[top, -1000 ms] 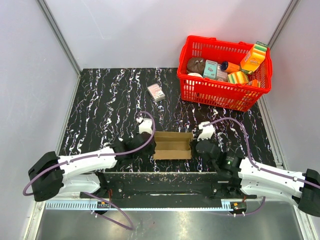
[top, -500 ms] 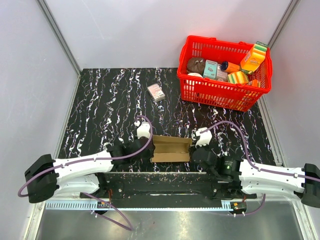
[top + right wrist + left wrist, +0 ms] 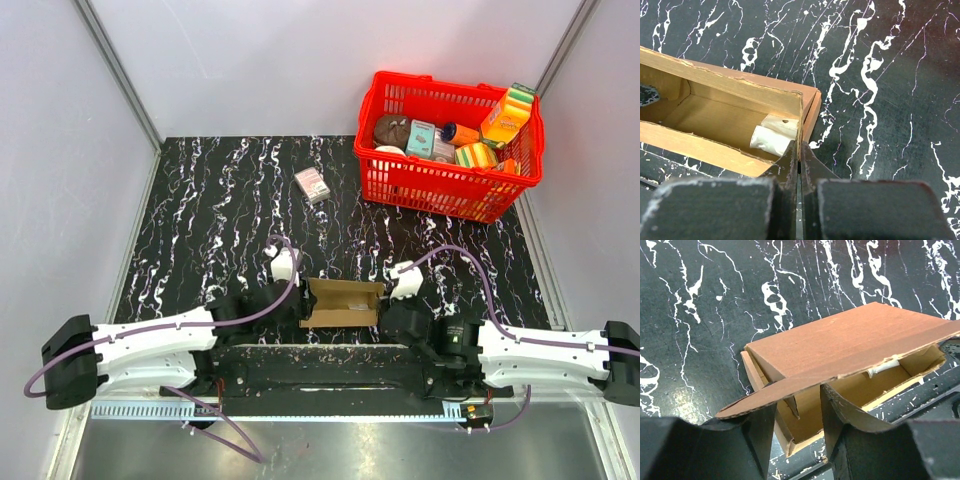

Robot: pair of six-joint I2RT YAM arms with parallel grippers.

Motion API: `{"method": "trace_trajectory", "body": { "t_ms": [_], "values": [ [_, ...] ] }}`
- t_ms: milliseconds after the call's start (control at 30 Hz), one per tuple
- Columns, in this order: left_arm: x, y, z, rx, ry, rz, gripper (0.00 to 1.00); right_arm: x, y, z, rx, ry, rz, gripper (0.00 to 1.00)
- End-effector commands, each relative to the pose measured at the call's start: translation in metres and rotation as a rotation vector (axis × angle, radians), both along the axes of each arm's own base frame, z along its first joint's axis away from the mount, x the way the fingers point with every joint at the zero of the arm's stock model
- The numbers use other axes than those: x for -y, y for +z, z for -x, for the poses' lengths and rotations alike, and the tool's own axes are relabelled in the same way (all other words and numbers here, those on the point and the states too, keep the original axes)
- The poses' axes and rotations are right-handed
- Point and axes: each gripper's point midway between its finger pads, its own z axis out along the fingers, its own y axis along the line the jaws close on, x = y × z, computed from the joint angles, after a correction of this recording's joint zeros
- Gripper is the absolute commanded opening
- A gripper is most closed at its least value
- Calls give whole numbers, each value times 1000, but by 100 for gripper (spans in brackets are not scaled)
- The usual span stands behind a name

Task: Fold the paper box

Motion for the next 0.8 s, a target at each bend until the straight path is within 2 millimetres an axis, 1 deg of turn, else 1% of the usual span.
{"method": "trace_trajectory", "body": {
  "t_ms": [0,33,167,367,500,633,767],
  "values": [
    [10,19,3,19,-14,87,44,-3,11,0,3,-24,-32,2],
    [9,23,4,25,-17,98,44,-2,11,1,3,-24,-30,2],
    [9,27,9,29,-41,119,47,0,14,1,8,-31,-38,2],
    [9,18,15,7,-71,96,51,0,16,1,14,-32,-42,2],
    [4,17,16,1,-64,69,53,0,15,1,15,-33,-32,2],
    [0,22,17,1,-60,54,56,-1,15,2,15,-35,-36,2],
    [1,30,22,-1,-84,73,59,1,17,2,21,-40,-40,2]
  ]
}}
